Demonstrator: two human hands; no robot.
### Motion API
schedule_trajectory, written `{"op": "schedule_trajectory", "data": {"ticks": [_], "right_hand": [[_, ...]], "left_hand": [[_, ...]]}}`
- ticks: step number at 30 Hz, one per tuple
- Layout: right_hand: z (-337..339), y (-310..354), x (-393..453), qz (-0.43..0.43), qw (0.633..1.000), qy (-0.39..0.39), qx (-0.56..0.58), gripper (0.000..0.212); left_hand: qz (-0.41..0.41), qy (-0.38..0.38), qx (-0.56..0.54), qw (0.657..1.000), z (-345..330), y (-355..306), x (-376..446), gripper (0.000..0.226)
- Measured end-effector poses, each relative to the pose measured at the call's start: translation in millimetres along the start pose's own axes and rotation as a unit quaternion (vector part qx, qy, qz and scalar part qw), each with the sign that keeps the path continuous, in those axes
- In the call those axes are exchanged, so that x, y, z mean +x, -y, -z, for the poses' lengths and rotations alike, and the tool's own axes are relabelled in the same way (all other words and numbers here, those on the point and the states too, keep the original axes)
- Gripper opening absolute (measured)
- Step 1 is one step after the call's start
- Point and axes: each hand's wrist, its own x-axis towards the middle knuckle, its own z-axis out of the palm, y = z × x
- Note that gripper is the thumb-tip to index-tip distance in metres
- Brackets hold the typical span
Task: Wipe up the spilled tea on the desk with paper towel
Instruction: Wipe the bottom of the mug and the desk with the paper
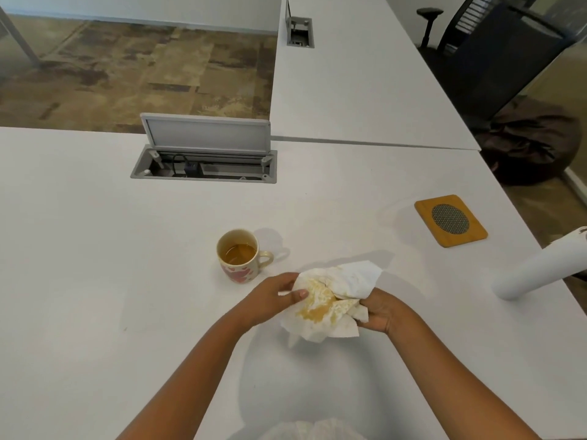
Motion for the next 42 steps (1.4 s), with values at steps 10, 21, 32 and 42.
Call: {"op": "schedule_trajectory", "data": {"ticks": [10, 21, 32, 42], "right_hand": [[2, 20, -1, 0.043, 0.984, -0.072, -0.155, 0.026], [-19, 0, 2, 0.238, 0.837, -0.156, -0.467, 0.030], [-31, -11, -3, 0.237, 0.658, -0.112, -0.706, 0.060], [-27, -14, 2, 0.227, 0.809, -0.245, -0.484, 0.044]], "left_hand": [[0.132, -0.094, 0.000, 0.987, -3, -1, 1, 0.032], [0.110, -0.167, -0.301, 0.933, -1, -18, -6, 0.031], [0.055, -0.222, -0.234, 0.945, -15, -30, 4, 0.029], [0.043, -0.298, -0.016, 0.953, -23, -34, 24, 0.031]]}}
